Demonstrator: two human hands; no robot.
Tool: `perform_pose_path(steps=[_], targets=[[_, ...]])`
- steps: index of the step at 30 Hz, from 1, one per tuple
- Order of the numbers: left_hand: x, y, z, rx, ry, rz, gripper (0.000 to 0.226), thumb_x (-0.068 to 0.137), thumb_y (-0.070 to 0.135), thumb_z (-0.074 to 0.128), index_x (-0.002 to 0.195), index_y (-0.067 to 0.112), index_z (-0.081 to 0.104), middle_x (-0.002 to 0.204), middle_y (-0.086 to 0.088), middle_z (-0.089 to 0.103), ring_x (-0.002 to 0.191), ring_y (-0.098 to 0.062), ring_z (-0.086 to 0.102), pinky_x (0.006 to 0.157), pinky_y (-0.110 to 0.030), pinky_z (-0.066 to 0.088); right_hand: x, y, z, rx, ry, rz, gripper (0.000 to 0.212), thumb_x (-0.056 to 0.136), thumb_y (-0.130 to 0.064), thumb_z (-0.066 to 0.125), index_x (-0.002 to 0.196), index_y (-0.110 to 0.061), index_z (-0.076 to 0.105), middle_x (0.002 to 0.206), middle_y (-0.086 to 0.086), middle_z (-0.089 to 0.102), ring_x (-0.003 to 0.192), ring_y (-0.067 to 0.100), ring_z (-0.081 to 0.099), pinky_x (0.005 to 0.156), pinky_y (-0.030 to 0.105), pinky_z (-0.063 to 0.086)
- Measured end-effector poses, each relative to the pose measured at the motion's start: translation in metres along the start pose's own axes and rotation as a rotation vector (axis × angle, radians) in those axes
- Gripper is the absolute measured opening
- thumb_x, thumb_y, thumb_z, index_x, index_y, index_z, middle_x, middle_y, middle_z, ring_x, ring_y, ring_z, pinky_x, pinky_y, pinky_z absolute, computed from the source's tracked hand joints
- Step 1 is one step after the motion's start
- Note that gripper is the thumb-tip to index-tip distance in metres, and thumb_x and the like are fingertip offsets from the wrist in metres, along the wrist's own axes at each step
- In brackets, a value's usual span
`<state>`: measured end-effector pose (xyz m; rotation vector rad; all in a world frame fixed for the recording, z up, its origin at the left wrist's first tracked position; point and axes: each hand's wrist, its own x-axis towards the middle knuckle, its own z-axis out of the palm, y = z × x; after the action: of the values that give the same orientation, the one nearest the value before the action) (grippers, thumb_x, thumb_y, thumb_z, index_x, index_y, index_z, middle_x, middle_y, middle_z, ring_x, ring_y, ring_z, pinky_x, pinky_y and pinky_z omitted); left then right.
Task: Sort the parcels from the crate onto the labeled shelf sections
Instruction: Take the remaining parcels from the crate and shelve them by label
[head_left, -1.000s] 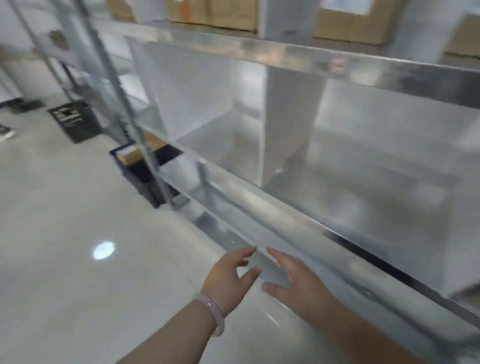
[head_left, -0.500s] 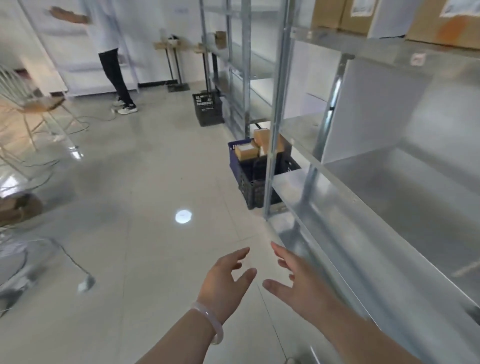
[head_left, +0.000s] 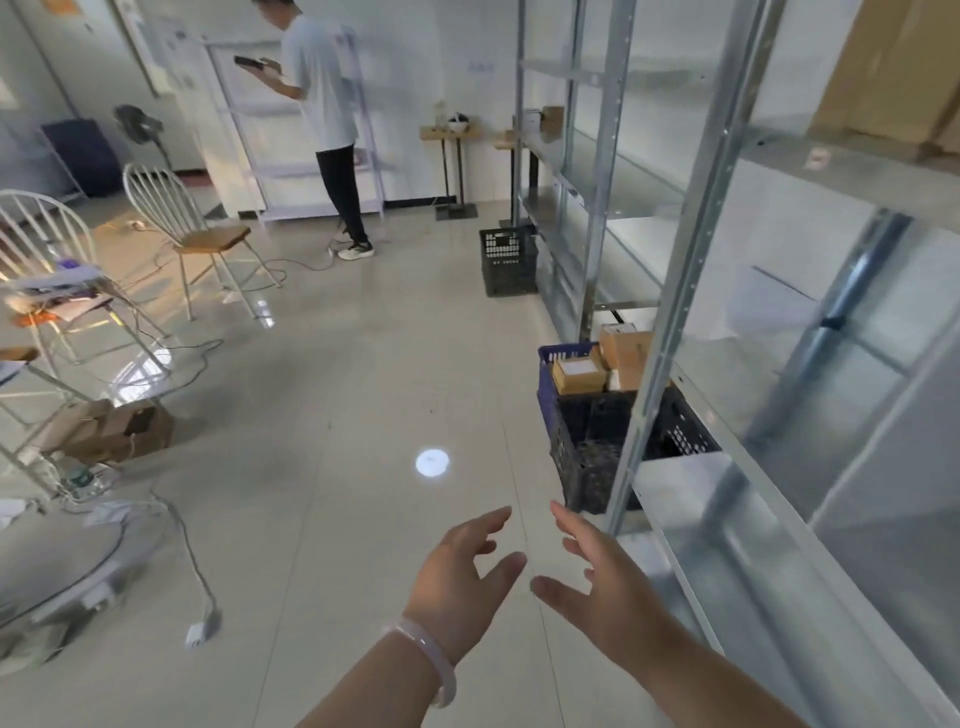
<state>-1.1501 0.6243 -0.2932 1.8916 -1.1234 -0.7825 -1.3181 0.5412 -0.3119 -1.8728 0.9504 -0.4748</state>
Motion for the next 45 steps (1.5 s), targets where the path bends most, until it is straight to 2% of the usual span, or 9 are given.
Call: perform_pose_path(steps=[5, 13, 18, 24, 30, 39, 41, 43, 45], targets=[[0.089, -0.017, -0.031, -0.035, 0.029, -0.017, 0.044, 0.089, 0.035, 0.067, 0.126, 0.052, 0.05, 0.125, 0.024, 0.053, 0.11, 0.009, 0.054, 0.1, -0.024, 0.045, 0.104, -0.011, 0.015, -0.025, -0.037, -0.022, 0.077, 0.081, -0.054, 0.069, 0.142, -0.055, 0.023, 0.143, -0.025, 0.035, 0.128, -0.002, 0.041, 0.107, 0.026, 0.037], [0.259, -0.051, -0.115, 0.015, -0.028, 0.051, 0.047, 0.09, 0.037, 0.067, 0.134, 0.042, 0.051, 0.127, 0.018, 0.054, 0.111, 0.002, 0.056, 0.101, -0.028, 0.047, 0.274, -0.049, 0.046, -0.038, 0.012, 0.027, 0.08, 0.08, -0.058, 0.065, 0.146, -0.051, 0.021, 0.151, -0.019, 0.033, 0.133, 0.0, 0.037, 0.112, 0.035, 0.036], [0.366, -0.042, -0.143, 0.022, -0.099, 0.117, 0.048, 0.089, 0.037, 0.068, 0.134, 0.04, 0.052, 0.129, 0.016, 0.056, 0.111, 0.0, 0.058, 0.099, -0.029, 0.049, 0.36, -0.066, 0.039, -0.029, 0.117, 0.078, 0.081, 0.078, -0.06, 0.064, 0.147, -0.048, 0.023, 0.151, -0.014, 0.035, 0.135, 0.005, 0.038, 0.112, 0.042, 0.037], [0.479, -0.018, -0.122, 0.039, -0.191, 0.163, 0.047, 0.089, 0.035, 0.067, 0.134, 0.038, 0.053, 0.131, 0.012, 0.056, 0.111, -0.003, 0.058, 0.1, -0.031, 0.048, 0.442, -0.046, 0.002, -0.063, 0.216, 0.133, 0.081, 0.079, -0.063, 0.063, 0.147, -0.046, 0.022, 0.149, -0.014, 0.036, 0.131, 0.001, 0.039, 0.11, 0.037, 0.038], [0.596, 0.023, -0.094, 0.068, -0.195, 0.175, 0.045, 0.09, 0.033, 0.067, 0.133, 0.034, 0.055, 0.13, 0.013, 0.057, 0.11, -0.003, 0.058, 0.099, -0.028, 0.048, 0.544, -0.02, -0.055, -0.022, 0.241, 0.167, 0.081, 0.083, -0.054, 0.064, 0.15, -0.035, 0.024, 0.152, -0.011, 0.033, 0.135, 0.006, 0.037, 0.108, 0.026, 0.034], [0.744, 0.068, -0.056, 0.081, -0.282, 0.198, 0.037, 0.09, 0.037, 0.066, 0.117, 0.054, 0.047, 0.126, 0.017, 0.057, 0.11, -0.001, 0.057, 0.101, -0.032, 0.048, 0.668, 0.006, -0.122, 0.04, 0.259, 0.227, 0.081, 0.081, -0.056, 0.068, 0.148, -0.047, 0.024, 0.15, -0.022, 0.033, 0.136, 0.0, 0.033, 0.113, 0.032, 0.034], [0.774, 0.071, -0.045, 0.081, -0.321, 0.193, 0.036, 0.09, 0.036, 0.066, 0.115, 0.055, 0.047, 0.122, 0.018, 0.057, 0.11, -0.001, 0.057, 0.1, -0.032, 0.048, 0.688, 0.014, -0.132, 0.045, 0.278, 0.244, 0.077, 0.082, -0.052, 0.069, 0.147, -0.044, 0.027, 0.146, -0.024, 0.034, 0.134, -0.002, 0.034, 0.11, 0.024, 0.034], [0.807, 0.075, -0.032, 0.079, -0.364, 0.205, 0.036, 0.091, 0.032, 0.066, 0.118, 0.051, 0.052, 0.112, 0.021, 0.058, 0.108, -0.004, 0.058, 0.099, -0.032, 0.048, 0.71, 0.025, -0.144, 0.081, 0.329, 0.271, 0.067, 0.085, -0.042, 0.07, 0.138, -0.047, 0.029, 0.135, -0.031, 0.037, 0.127, -0.005, 0.036, 0.097, 0.008, 0.033], [0.841, 0.08, -0.021, 0.089, -0.422, 0.234, 0.038, 0.091, 0.031, 0.066, 0.127, 0.039, 0.058, 0.107, 0.018, 0.059, 0.105, -0.007, 0.06, 0.097, -0.032, 0.049, 0.736, 0.035, -0.154, 0.113, 0.386, 0.303, 0.068, 0.085, -0.04, 0.07, 0.137, -0.049, 0.028, 0.13, -0.034, 0.038, 0.126, -0.004, 0.038, 0.096, 0.011, 0.034]])
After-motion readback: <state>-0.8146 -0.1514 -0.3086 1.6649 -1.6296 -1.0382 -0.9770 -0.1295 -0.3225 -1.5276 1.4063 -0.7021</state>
